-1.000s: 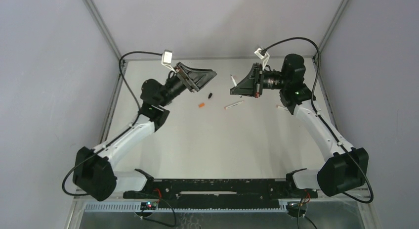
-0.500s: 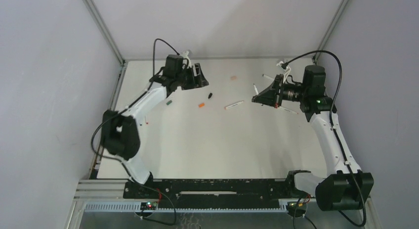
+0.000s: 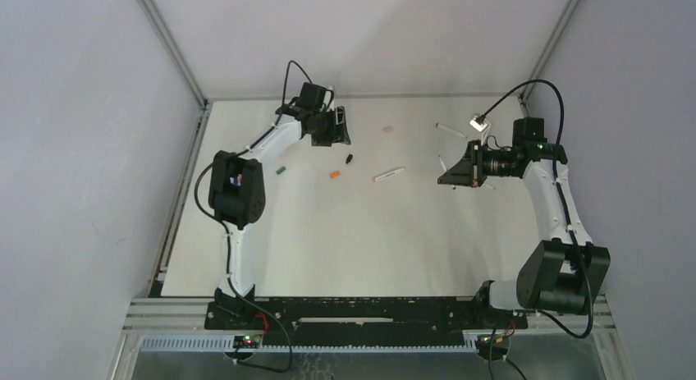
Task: Insert the pens into the pen caps
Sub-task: Pick up the pen cap from the center of the board.
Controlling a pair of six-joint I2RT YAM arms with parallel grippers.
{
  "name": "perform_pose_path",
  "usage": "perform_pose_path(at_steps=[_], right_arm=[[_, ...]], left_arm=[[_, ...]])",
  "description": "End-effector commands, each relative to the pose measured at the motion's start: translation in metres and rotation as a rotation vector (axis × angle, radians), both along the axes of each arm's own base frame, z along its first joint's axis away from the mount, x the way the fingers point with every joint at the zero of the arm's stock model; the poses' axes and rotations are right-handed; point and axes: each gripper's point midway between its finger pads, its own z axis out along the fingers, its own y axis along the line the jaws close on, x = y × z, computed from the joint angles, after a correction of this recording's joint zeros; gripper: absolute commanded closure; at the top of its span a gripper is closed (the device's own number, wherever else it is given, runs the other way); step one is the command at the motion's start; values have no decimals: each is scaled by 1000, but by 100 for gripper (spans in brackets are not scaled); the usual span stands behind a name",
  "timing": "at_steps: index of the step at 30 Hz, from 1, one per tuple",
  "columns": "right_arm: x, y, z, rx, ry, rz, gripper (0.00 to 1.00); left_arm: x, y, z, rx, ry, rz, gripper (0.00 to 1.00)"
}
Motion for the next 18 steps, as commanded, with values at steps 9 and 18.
perform_pose_path(at_steps=[9,18], right_arm=[[0,-5,2,-15,-68,42,100],[-1,-2,4,23,-64,59,100]], left_arm=[[23,-25,-21,100,11,-60,47],[19,-28,-45,140,74,-72,57]])
